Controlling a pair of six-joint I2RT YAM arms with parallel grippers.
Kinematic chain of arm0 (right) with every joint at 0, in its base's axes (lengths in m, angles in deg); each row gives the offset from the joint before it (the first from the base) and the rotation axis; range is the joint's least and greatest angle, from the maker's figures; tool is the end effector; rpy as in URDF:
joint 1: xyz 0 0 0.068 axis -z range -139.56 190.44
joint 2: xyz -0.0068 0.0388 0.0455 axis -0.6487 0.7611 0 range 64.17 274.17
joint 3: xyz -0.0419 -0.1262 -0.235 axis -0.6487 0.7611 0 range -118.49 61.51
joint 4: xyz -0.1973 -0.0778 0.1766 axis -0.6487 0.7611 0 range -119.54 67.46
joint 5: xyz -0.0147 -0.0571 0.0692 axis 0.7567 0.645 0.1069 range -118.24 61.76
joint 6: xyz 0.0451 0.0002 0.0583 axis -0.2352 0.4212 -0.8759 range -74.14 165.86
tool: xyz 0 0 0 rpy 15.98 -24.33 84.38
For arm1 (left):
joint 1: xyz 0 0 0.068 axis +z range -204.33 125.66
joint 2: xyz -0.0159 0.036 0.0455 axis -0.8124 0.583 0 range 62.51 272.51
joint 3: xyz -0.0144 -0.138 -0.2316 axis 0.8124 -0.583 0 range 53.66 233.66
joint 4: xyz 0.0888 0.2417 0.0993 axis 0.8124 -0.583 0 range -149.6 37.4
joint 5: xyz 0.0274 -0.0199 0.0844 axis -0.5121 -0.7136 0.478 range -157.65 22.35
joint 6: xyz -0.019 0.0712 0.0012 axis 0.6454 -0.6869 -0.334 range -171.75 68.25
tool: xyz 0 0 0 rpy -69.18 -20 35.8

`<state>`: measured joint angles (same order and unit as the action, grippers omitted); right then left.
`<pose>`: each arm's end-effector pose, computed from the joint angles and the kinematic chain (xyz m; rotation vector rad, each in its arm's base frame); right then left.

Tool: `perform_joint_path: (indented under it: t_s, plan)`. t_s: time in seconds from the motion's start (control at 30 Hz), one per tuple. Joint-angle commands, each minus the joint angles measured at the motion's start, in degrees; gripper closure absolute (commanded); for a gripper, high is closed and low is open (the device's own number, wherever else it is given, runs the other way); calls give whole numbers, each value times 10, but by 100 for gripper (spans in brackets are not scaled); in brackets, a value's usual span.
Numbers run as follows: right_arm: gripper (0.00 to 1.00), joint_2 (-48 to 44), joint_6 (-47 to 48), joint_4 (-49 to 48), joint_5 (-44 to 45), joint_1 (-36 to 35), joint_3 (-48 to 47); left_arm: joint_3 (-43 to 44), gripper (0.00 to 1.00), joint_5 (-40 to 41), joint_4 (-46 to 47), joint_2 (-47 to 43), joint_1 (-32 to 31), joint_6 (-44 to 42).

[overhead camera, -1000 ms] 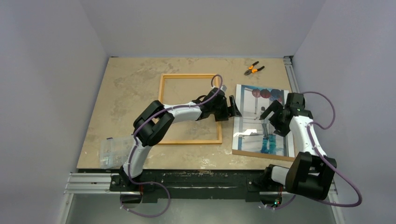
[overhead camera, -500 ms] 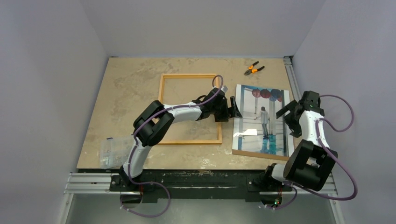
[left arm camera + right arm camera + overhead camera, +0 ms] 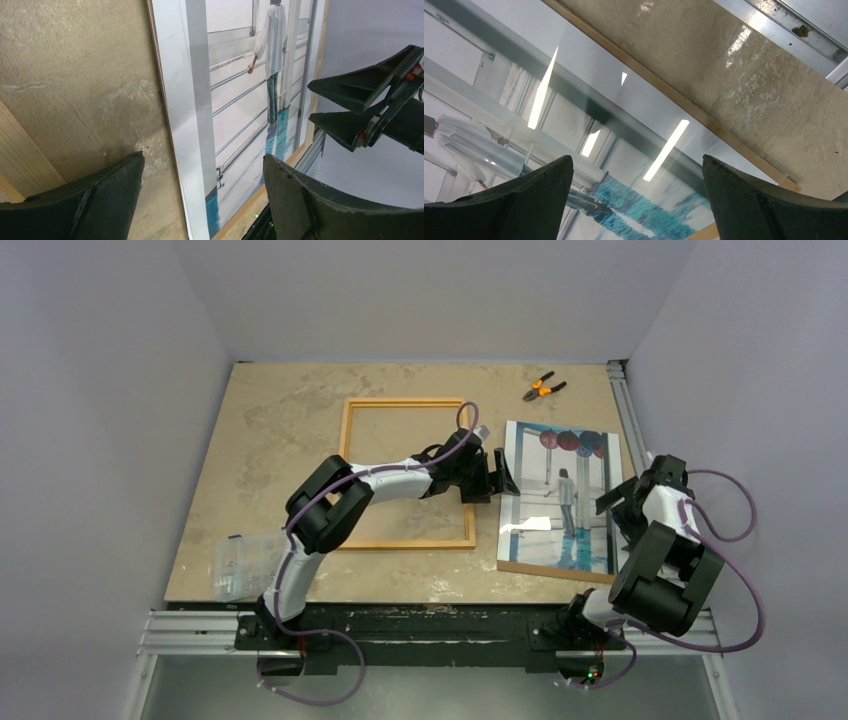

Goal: Put the photo into the frame

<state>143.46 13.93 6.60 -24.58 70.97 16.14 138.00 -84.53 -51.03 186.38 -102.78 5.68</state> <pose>0.2282 -0.1392 0.1472 1.4608 2.3791 -0.0831 0.3245 -0.3930 0.1289 -0.0156 2.5517 -1.2188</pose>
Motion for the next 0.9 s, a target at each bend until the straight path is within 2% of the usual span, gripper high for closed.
perform_joint_path:
  t_s: [0.0, 0.17, 0.33, 0.7, 0.87]
  plan:
    - [2, -13, -5, -22, 28, 4, -4, 19, 14, -15, 11, 4, -2, -8]
    - [2, -46, -7, -14, 64, 4, -20, 20, 14, -18, 12, 8, -2, -7]
    - [1, -37, -14, -15, 96, 8, -24, 20, 14, -21, 13, 9, -2, -7]
    - [2, 67, 9, -64, 2, 56, -17, 19, 15, -36, 28, 18, -1, 4]
    - [2, 66, 26, -82, -49, 58, 10, 20, 16, -46, 46, 21, -1, 14]
